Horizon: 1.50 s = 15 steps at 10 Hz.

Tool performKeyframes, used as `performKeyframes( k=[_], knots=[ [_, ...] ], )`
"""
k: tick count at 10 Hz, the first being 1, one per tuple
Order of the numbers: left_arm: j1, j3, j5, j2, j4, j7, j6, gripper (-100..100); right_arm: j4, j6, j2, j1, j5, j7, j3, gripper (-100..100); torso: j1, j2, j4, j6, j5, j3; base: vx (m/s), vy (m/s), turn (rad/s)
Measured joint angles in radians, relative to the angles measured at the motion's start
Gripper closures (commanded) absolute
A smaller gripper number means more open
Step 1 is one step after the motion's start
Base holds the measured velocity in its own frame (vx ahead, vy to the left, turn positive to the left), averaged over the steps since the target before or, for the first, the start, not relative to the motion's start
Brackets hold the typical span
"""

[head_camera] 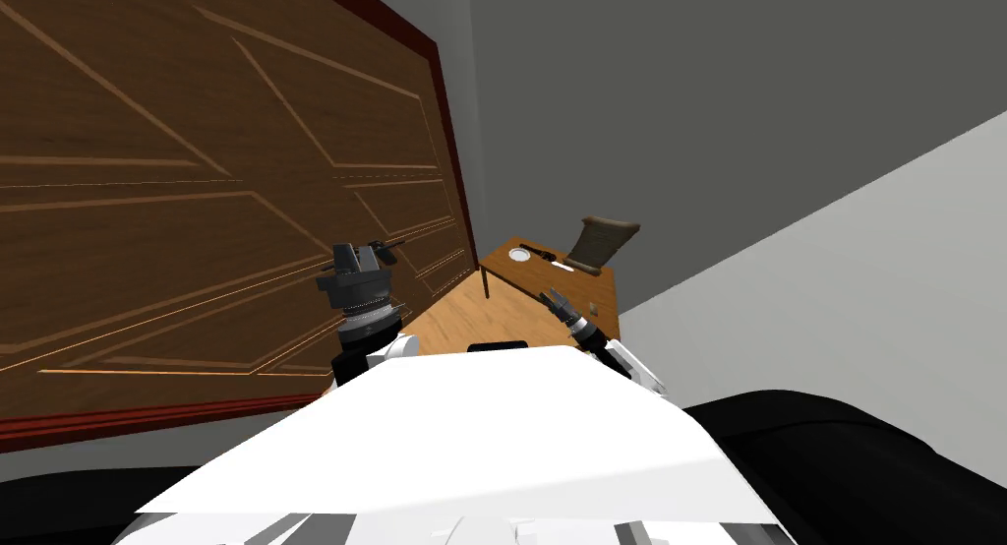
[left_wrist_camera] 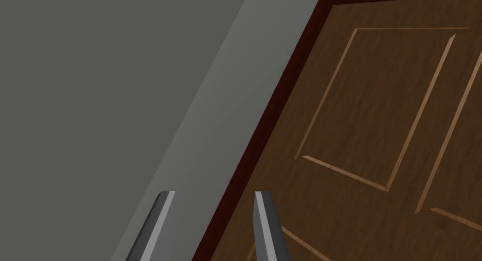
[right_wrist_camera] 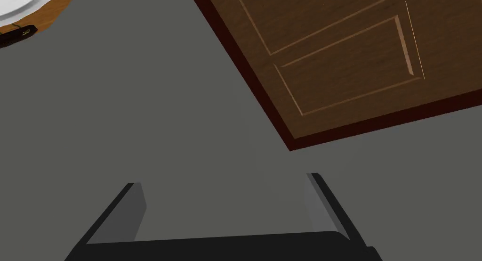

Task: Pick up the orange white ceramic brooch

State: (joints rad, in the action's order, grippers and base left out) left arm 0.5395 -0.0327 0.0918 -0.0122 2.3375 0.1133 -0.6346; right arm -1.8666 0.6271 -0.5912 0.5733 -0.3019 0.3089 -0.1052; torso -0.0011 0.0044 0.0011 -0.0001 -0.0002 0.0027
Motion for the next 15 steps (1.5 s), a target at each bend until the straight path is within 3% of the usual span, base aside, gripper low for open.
performKeyframes(
  k=[5,8,10,15],
  knots=[
    [0.000,0.000,0.000,0.000,0.000,0.000,0.000,0,0.163,0.047,-0.112,0.001,-0.088,0.118,-0.043,-100,-0.003,0.000,0.000,0.000,0.000,0.000,-0.046,-0.010,0.272],
    [0.000,0.000,0.000,0.000,0.000,0.000,0.000,0,0.219,0.050,-0.164,0.015,-0.121,0.172,-0.056,-100,-0.002,-0.002,0.000,0.000,0.000,-0.001,-0.022,-0.013,0.152],
    [0.000,0.000,0.000,0.000,0.000,0.000,0.000,0,0.268,0.060,-0.171,0.009,-0.136,0.199,-0.066,-100,-0.003,-0.003,0.000,0.002,-0.001,-0.002,-0.020,-0.013,0.129],
    [0.000,0.000,0.000,0.000,0.000,0.000,0.000,0,0.405,0.072,-0.243,0.004,-0.220,0.309,-0.115,-100,-0.005,-0.002,0.000,0.000,-0.001,-0.001,-0.036,-0.036,0.243]
  ],
)
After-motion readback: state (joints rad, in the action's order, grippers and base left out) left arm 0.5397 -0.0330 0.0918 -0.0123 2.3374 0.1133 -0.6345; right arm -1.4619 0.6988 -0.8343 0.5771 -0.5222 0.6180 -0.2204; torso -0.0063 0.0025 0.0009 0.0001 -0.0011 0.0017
